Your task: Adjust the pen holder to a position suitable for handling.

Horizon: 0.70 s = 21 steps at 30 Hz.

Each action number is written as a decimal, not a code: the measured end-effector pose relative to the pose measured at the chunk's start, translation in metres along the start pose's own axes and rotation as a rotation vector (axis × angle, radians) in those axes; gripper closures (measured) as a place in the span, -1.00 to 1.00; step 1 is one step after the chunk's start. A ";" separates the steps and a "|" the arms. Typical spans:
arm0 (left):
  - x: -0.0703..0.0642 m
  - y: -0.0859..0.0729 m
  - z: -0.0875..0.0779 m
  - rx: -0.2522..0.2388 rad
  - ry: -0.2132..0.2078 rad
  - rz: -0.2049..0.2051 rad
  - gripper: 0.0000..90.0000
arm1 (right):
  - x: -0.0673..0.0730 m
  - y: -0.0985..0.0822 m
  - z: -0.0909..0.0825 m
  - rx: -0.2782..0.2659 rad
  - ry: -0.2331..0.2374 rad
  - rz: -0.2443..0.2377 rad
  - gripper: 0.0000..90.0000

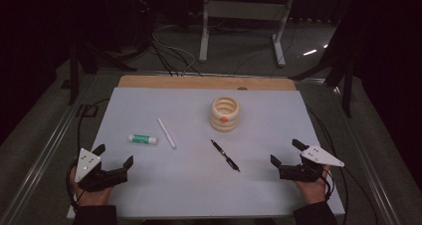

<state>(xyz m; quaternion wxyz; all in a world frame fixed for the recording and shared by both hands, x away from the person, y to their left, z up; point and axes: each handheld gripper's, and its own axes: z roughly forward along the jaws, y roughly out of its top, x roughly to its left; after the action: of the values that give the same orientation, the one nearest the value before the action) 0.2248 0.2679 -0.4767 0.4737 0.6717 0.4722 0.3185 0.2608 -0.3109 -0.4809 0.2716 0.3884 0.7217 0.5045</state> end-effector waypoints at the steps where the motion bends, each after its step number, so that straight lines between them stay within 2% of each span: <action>1: 0.000 0.001 -0.001 -0.006 0.002 -0.002 -0.99 | 0.001 0.000 0.000 0.000 -0.003 -0.009 -1.00; 8: 0.001 0.006 -0.006 -0.038 0.001 -0.053 -0.98 | 0.001 0.001 -0.002 -0.019 -0.017 -0.010 -1.00; 11: 0.000 0.010 -0.005 -0.040 -0.008 -0.050 -0.98 | 0.000 0.001 -0.003 -0.027 -0.025 -0.002 -1.00; 12: -0.001 0.014 -0.003 -0.028 -0.029 -0.049 -0.98 | -0.001 0.001 -0.003 -0.031 -0.028 0.000 -1.00; 16: 0.000 0.025 -0.001 -0.029 -0.028 -0.036 -0.98 | -0.001 0.002 -0.003 -0.035 -0.028 0.006 -1.00; 19: 0.001 0.035 0.005 -0.023 -0.074 -0.040 -1.00 | 0.002 0.002 -0.001 -0.022 -0.017 -0.012 -1.00; 21: -0.001 0.041 0.012 -0.014 -0.092 -0.007 -1.00 | 0.003 0.003 0.000 -0.018 -0.008 -0.015 -1.00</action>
<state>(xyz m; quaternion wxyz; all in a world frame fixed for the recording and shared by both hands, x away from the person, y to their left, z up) 0.2483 0.2592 -0.4428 0.5007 0.6806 0.4500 0.2890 0.2599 -0.3073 -0.4785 0.2819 0.3826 0.7190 0.5072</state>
